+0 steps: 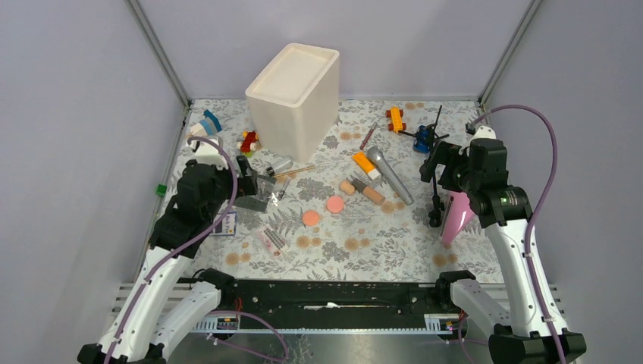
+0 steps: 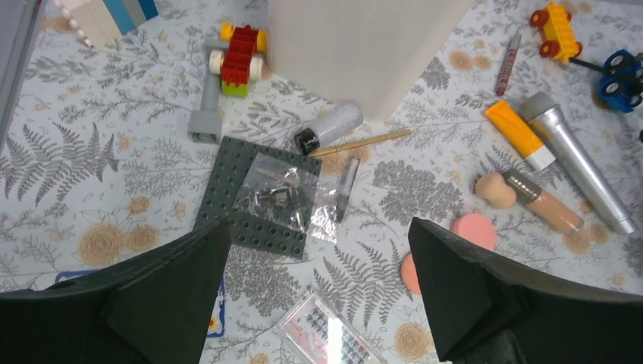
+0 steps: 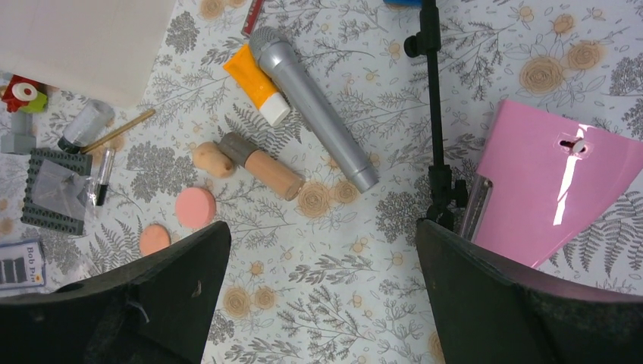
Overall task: Organize the makeup
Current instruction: Move the storage box to the corner of the board.
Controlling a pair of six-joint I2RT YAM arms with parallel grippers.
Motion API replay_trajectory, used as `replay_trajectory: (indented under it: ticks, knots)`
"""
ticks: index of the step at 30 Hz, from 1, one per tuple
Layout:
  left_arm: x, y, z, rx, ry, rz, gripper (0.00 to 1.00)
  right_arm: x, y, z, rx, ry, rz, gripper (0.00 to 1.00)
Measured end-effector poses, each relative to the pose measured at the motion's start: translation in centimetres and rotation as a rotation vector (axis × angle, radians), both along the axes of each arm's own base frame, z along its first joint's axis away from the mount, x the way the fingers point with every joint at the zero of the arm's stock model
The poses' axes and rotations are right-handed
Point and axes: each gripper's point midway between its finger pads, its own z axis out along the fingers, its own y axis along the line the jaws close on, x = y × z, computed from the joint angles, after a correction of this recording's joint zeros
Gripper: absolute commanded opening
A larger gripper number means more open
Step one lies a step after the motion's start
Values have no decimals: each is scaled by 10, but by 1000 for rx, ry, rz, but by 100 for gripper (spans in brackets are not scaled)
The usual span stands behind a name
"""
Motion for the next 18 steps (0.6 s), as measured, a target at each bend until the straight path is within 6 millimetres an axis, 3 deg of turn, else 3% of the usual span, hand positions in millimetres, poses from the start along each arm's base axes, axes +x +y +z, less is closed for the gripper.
replay_trajectory:
  ticks: [18]
  knots:
    - [53,-45,78,-48,-29,-144,99,-18,0,-23,2,68,7,99]
